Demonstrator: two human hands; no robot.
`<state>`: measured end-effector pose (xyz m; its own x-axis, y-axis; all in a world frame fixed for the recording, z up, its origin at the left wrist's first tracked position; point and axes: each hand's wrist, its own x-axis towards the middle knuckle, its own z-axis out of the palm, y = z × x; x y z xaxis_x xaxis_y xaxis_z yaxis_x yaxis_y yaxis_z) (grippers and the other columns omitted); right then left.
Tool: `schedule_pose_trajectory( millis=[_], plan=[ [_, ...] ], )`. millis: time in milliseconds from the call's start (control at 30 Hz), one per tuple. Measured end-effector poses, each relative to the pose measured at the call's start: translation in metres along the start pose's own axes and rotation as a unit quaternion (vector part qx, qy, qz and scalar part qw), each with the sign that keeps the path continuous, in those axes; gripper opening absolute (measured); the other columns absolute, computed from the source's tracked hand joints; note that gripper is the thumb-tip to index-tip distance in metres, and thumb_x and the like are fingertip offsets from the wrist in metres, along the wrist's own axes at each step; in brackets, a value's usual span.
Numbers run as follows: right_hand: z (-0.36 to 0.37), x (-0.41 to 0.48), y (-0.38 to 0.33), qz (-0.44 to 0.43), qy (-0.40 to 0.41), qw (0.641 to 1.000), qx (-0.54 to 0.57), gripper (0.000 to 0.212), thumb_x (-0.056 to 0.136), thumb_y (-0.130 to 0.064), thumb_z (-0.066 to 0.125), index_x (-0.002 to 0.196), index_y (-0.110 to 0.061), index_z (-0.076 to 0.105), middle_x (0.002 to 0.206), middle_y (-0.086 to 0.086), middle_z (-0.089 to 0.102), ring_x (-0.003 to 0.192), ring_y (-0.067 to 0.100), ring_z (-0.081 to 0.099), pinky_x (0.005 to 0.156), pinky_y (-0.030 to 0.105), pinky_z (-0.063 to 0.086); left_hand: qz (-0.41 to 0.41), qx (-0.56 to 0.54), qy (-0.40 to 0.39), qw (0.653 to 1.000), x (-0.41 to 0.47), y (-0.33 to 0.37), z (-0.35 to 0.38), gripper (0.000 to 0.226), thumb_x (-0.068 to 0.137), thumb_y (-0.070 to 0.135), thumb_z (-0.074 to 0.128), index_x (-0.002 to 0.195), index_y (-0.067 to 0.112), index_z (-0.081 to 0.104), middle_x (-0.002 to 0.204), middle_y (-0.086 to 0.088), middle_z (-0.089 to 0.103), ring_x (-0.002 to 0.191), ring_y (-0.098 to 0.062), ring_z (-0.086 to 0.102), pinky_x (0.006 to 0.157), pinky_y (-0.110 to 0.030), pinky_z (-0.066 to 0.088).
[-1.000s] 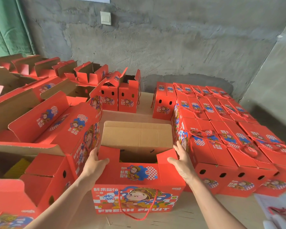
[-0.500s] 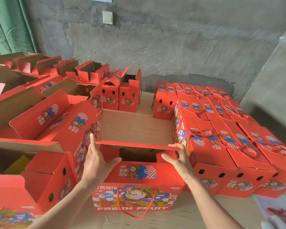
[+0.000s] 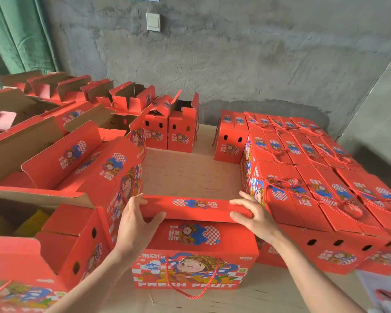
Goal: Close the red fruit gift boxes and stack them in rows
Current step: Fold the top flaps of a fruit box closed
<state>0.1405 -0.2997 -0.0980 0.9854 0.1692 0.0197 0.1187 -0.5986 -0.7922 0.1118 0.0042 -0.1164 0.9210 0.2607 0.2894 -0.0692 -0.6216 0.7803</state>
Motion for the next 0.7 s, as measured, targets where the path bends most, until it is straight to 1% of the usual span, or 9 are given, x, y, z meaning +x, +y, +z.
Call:
schedule_pose_trajectory(
  millis=[67,167,267,333,400,467,500,567,700],
  plan=[
    [-0.005,0.005,0.003,-0.017,-0.052,0.994,-0.090,0.042,0.085,-0.039,0.066,0.126,-0.040,0.054,0.151,-0.010,0.029,0.139,0.001,0.021,0.111,0.025,0.018,0.002,0.020,-0.010,1.000,0.002,-0.003,0.001,0.046,0.077,0.030,0.075,0.110,0.013,0.050,0.128,-0.002,0.052,0.116,-0.019,0.047,0.090,-0.028,0.038],
    [-0.008,0.007,0.002,-0.030,-0.094,0.984,-0.149,0.055,0.082,-0.059,0.052,0.134,-0.047,0.042,0.153,-0.011,0.026,0.141,0.005,0.020,0.108,0.022,0.018,0.002,0.047,-0.042,0.998,0.006,-0.006,0.002,0.046,0.075,0.035,0.076,0.109,0.016,0.051,0.136,-0.006,0.050,0.129,-0.022,0.040,0.105,-0.038,0.031],
    [-0.007,0.006,0.003,-0.037,-0.087,0.978,-0.188,0.059,0.078,-0.067,0.041,0.135,-0.051,0.037,0.152,-0.012,0.026,0.138,0.006,0.025,0.099,0.017,0.022,0.011,0.157,-0.107,0.982,0.019,-0.004,-0.002,0.048,0.070,0.055,0.073,0.097,0.025,0.045,0.141,0.002,0.044,0.144,-0.018,0.017,0.114,-0.046,-0.002],
    [-0.005,0.006,0.004,-0.049,-0.075,0.974,-0.206,0.058,0.078,-0.069,0.037,0.134,-0.054,0.035,0.151,-0.013,0.028,0.138,0.006,0.027,0.095,0.013,0.023,0.041,0.261,-0.175,0.948,0.038,0.002,-0.007,0.058,0.066,0.070,0.065,0.096,0.025,0.043,0.131,0.004,0.048,0.145,-0.016,0.010,0.111,-0.052,-0.012],
    [-0.004,0.005,0.005,-0.062,-0.066,0.972,-0.218,0.062,0.076,-0.073,0.032,0.134,-0.053,0.035,0.150,-0.013,0.031,0.137,0.004,0.027,0.092,0.009,0.022,0.081,0.318,-0.255,0.910,0.056,0.008,-0.011,0.075,0.066,0.076,0.059,0.114,0.021,0.043,0.132,0.003,0.045,0.142,-0.017,0.019,0.114,-0.054,-0.004],
    [-0.003,0.005,0.004,-0.068,-0.060,0.971,-0.220,0.066,0.075,-0.075,0.029,0.136,-0.050,0.036,0.150,-0.012,0.032,0.137,0.004,0.025,0.094,0.010,0.021,0.116,0.316,-0.334,0.880,0.065,0.012,-0.013,0.096,0.072,0.075,0.052,0.143,0.017,0.025,0.147,0.000,0.034,0.139,-0.019,0.025,0.116,-0.045,0.011],
    [-0.002,0.004,0.003,-0.069,-0.059,0.971,-0.220,0.066,0.076,-0.074,0.029,0.137,-0.049,0.037,0.150,-0.011,0.032,0.138,0.004,0.024,0.095,0.012,0.021,0.134,0.313,-0.360,0.869,0.066,0.012,-0.013,0.097,0.074,0.075,0.045,0.149,0.021,0.015,0.151,0.000,0.028,0.139,-0.019,0.024,0.114,-0.040,0.018],
    [-0.001,0.004,0.002,-0.075,-0.058,0.971,-0.221,0.061,0.081,-0.068,0.033,0.138,-0.047,0.037,0.149,-0.009,0.033,0.138,0.005,0.025,0.096,0.013,0.022,0.166,0.323,-0.370,0.855,0.065,0.008,-0.013,0.093,0.072,0.073,0.030,0.151,0.027,0.010,0.152,0.002,0.025,0.138,-0.020,0.022,0.112,-0.034,0.024],
    [0.002,0.003,0.003,-0.079,-0.054,0.971,-0.221,0.048,0.092,-0.050,0.044,0.139,-0.042,0.039,0.147,-0.006,0.034,0.138,0.007,0.023,0.096,0.008,0.017,0.196,0.352,-0.346,0.847,0.063,0.002,-0.010,0.086,0.075,0.070,0.021,0.151,0.031,0.009,0.150,0.004,0.027,0.137,-0.018,0.021,0.111,-0.033,0.025]
  ],
)
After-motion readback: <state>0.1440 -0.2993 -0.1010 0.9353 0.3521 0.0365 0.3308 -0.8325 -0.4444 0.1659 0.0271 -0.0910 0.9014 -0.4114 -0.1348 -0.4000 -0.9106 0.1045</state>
